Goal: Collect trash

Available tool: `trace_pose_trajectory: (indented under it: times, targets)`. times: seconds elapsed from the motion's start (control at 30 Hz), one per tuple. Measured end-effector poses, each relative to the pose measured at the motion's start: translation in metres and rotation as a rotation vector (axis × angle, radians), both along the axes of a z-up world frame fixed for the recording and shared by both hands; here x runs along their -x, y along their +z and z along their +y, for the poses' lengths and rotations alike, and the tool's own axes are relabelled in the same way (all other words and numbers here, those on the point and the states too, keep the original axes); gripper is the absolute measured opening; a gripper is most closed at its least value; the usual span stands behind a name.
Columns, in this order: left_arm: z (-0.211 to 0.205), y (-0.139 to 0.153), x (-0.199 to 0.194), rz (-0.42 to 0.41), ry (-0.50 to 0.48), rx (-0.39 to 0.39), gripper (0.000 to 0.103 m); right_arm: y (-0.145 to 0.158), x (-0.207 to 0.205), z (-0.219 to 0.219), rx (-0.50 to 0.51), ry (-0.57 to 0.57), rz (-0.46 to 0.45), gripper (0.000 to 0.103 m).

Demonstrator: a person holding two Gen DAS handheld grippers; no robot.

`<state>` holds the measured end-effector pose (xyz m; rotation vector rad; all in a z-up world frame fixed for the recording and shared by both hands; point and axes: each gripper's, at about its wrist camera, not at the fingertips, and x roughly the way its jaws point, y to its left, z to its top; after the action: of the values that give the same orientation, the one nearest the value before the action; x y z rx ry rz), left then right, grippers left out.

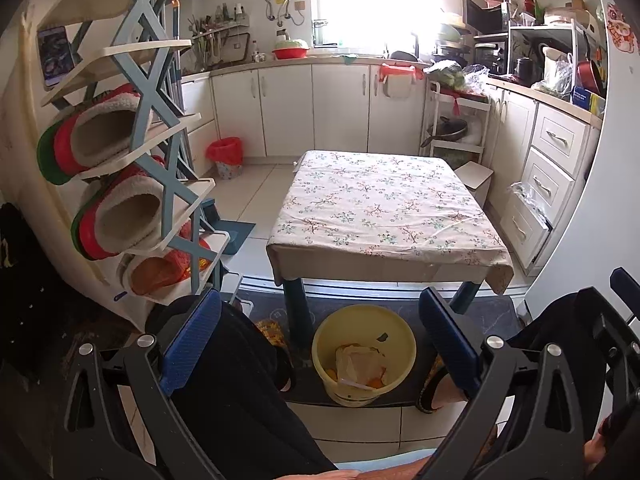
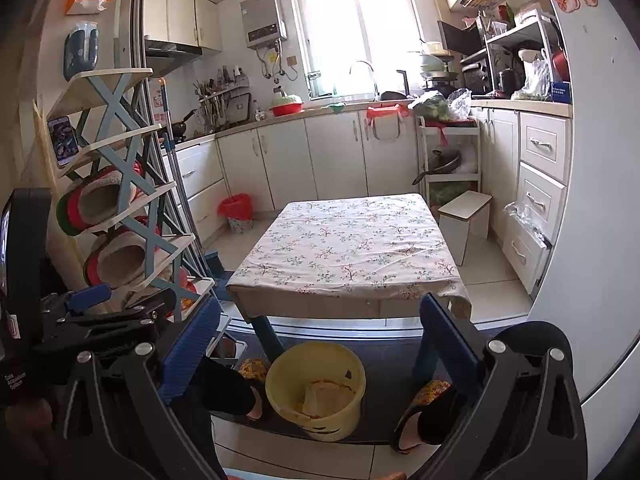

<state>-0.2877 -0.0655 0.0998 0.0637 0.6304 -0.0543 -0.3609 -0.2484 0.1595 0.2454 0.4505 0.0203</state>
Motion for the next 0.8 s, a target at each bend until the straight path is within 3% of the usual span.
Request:
trace_pose_trajectory:
  times: [0.8]
  targets:
    - [-0.003,0.009,0.011,-0.024,-0.002,-0.018,0.095,0.002,0.006,-0.002,-0.003,-0.008,-0.007,0.096]
